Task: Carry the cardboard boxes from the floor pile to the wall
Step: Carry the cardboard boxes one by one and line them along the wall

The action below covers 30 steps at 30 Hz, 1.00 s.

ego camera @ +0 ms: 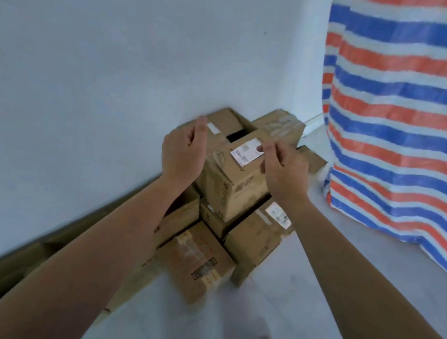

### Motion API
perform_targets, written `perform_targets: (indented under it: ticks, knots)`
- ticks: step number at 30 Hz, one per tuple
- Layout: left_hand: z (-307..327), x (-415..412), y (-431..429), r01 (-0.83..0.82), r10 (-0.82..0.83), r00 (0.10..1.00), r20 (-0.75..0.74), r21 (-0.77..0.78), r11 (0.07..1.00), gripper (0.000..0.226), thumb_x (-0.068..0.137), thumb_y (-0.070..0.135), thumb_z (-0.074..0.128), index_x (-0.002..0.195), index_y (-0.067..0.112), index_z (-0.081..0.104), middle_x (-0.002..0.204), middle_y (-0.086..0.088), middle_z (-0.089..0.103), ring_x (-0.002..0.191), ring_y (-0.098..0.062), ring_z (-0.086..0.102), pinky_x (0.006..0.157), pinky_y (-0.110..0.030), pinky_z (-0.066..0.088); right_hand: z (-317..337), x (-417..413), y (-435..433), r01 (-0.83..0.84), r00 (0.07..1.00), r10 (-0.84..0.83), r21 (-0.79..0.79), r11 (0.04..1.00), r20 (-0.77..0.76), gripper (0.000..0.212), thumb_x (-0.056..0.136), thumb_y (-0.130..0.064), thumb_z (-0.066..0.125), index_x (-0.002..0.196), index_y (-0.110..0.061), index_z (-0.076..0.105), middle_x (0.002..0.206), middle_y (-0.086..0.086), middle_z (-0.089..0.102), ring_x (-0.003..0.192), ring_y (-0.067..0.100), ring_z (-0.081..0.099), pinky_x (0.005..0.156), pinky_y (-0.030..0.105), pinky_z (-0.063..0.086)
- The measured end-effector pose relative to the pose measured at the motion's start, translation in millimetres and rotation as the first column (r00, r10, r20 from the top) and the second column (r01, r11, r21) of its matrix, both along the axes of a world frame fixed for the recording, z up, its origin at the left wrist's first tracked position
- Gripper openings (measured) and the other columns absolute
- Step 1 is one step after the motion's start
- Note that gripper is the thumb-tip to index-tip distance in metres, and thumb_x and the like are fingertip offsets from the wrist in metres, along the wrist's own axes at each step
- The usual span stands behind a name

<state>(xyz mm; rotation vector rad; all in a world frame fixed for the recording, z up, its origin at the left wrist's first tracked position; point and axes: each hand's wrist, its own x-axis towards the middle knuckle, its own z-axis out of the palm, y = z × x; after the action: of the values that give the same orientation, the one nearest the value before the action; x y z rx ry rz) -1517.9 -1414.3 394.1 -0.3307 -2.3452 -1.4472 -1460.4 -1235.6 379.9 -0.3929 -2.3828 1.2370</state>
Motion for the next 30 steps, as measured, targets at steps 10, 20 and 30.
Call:
perform_targets:
  ticks: [10, 20, 30]
  knots:
    - [150.8, 159.5, 99.2, 0.298, -0.294, 0.934, -0.202, -0.009, 0.954, 0.058, 0.105, 0.034, 0.04, 0.051, 0.023, 0.027, 0.036, 0.01, 0.033, 0.038, -0.008, 0.033, 0.047, -0.019, 0.024, 135.3, 202.4, 87.2, 0.317, 0.928, -0.282, 0.121, 0.941, -0.242, 0.032, 0.106, -0.042, 0.043, 0.092, -0.027, 0.067, 0.068, -0.012, 0.064, 0.064, 0.009, 0.063, 0.061, 0.021, 0.047]
    - [156.2, 402.7, 253.1, 0.567, -0.55, 0.814, -0.187, 0.049, 0.822, 0.045, 0.095, 0.058, 0.045, 0.1, 0.017, 0.062, 0.09, 0.015, 0.069, 0.077, 0.003, 0.066, 0.067, -0.008, 0.052, 164.1, 506.0, 202.1, 0.502, 0.858, -0.46, 0.184, 0.845, -0.231, 0.038, 0.105, -0.045, 0.042, 0.101, -0.021, 0.072, 0.069, -0.013, 0.062, 0.065, 0.01, 0.063, 0.062, 0.023, 0.051]
    - [145.8, 640.3, 455.3, 0.816, -0.797, 0.568, -0.207, 0.012, 0.578, 0.041, 0.102, 0.039, 0.047, 0.066, 0.022, 0.056, 0.064, 0.009, 0.061, 0.061, -0.008, 0.06, 0.058, -0.016, 0.05, 150.6, 766.2, 333.9, 0.804, 0.592, -0.771, 0.098, 0.587, -0.234, 0.036, 0.105, -0.044, 0.044, 0.095, -0.021, 0.071, 0.065, -0.006, 0.065, 0.062, 0.013, 0.064, 0.063, 0.033, 0.055]
